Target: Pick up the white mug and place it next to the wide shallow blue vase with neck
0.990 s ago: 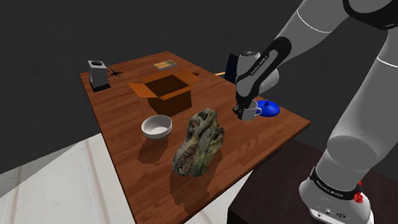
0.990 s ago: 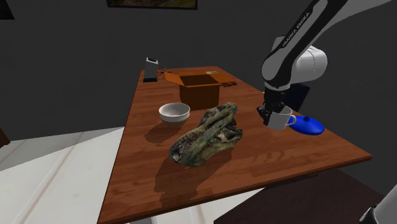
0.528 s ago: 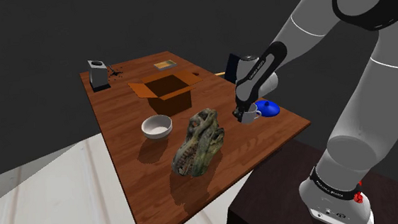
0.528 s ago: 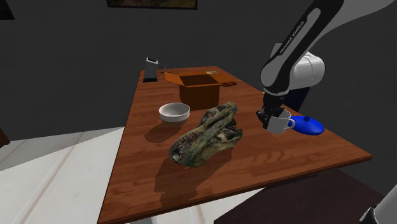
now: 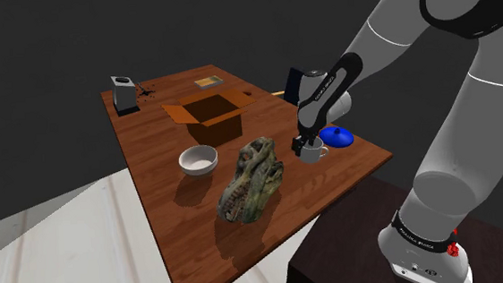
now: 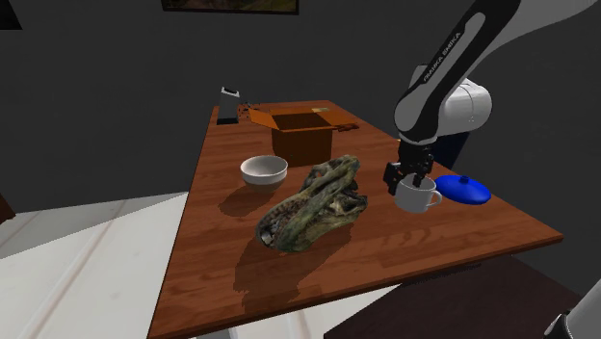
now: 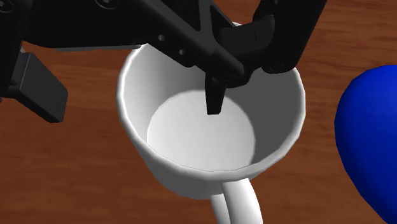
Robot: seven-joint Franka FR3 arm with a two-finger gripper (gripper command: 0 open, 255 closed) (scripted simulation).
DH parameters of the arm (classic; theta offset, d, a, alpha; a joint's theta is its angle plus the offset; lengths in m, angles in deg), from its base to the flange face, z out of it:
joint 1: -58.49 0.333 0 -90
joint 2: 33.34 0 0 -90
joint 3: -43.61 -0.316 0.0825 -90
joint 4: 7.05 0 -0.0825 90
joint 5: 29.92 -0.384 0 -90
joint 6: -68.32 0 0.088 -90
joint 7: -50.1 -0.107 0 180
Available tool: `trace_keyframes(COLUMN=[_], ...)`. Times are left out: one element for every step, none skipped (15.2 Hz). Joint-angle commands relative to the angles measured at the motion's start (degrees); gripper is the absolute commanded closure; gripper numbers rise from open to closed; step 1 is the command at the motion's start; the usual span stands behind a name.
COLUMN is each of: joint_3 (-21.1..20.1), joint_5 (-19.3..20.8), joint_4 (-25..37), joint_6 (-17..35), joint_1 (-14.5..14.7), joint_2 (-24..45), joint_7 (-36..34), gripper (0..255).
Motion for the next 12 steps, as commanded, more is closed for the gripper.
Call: trace_keyframes(joint_3=[0.0, 0.0, 0.0, -0.1, -0.1, -0.1, -0.1, -0.1, -0.1, -0.1, -0.1, -0.1], joint_5=[0.0, 0.2, 0.4, 0.5, 0.6, 0.6, 0.6, 0.6, 0.6, 0.6, 0.6, 0.6], joint_4=[0.0, -0.1, 0.0, 0.1, 0.2, 0.2, 0.2, 0.2, 0.2, 0.2, 0.2, 0.2], joint_6=[0.0, -2.2, -4.4, -6.6, -8.3, -8.3, -8.3, -8.3, -8.3, -8.3, -8.3, -8.3], joint_1=[0.0, 0.1, 0.1, 0.2, 0.2, 0.2, 0.2, 0.2, 0.2, 0.2, 0.2, 0.2], joint_2=[0.0, -2.2, -4.4, -6.5, -8.1, -8.1, -8.1, -8.1, -8.1, -8.1, -8.1, -8.1], joint_7=[0.0, -0.1, -0.3, -0.4, -0.4, -0.4, -0.4, -0.4, -0.4, -0.4, -0.4, -0.4], gripper=[0, 0, 0, 0, 0, 0, 0, 0, 0, 0, 0, 0])
